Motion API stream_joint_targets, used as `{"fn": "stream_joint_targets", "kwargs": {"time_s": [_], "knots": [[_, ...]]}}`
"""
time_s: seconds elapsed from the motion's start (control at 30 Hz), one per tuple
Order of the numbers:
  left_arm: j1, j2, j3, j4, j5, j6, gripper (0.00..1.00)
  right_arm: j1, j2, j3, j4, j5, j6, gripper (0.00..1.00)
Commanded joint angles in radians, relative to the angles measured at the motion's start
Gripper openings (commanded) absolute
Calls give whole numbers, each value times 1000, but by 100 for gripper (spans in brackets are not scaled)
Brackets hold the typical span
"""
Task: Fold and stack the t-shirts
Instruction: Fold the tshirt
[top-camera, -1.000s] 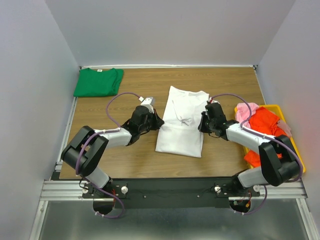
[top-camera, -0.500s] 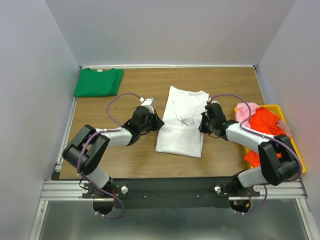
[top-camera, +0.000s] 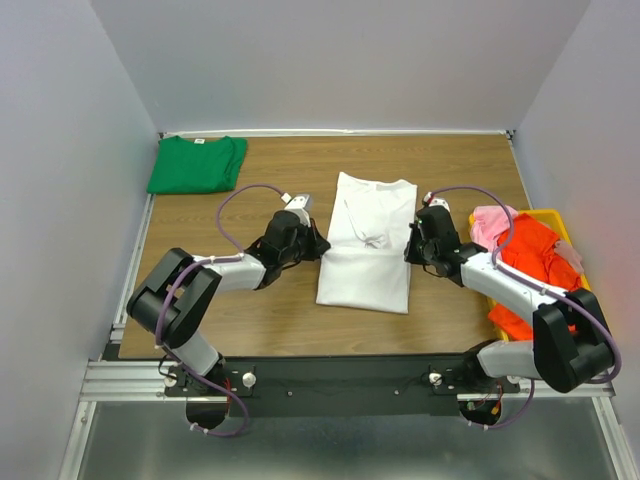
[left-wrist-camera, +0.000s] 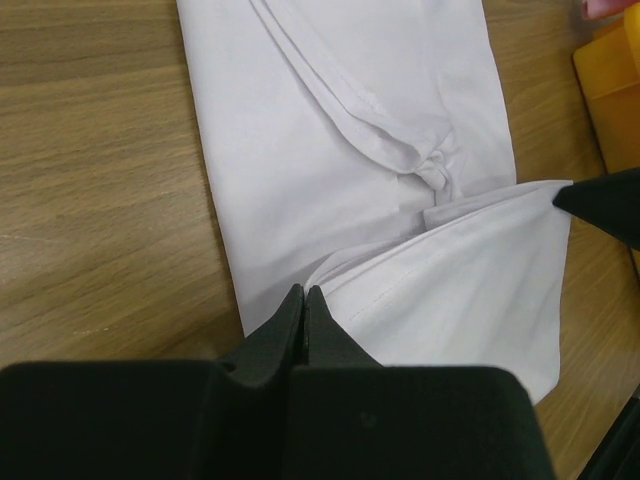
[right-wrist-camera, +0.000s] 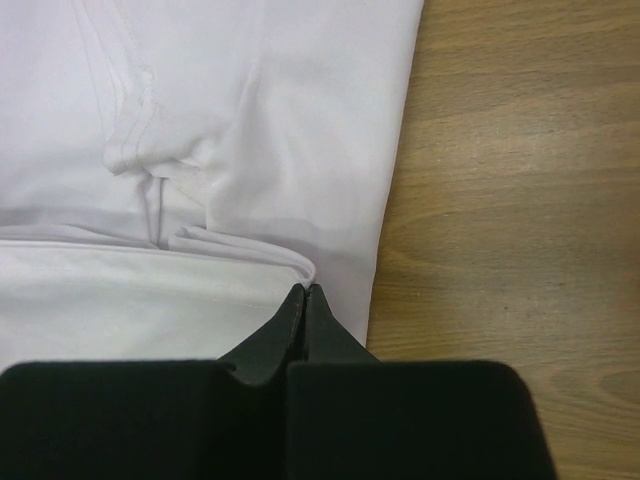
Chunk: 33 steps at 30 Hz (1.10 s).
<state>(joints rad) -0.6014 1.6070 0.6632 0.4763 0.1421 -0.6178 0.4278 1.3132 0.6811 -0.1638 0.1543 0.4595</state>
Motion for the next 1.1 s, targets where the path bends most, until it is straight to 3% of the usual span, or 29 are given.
{"fn": "stream_joint_targets", "kwargs": {"time_s": [0.0, 0.43, 1.07], "knots": [[3, 34, 49, 31, 37, 36, 0, -4, -9, -17, -39, 67, -8, 0], [3, 120, 153, 39, 50, 87, 0, -4, -78, -29, -69, 128, 2, 0], [3, 217, 216, 41, -71, 99, 0, -4, 80, 55, -34, 208, -27, 0]]}}
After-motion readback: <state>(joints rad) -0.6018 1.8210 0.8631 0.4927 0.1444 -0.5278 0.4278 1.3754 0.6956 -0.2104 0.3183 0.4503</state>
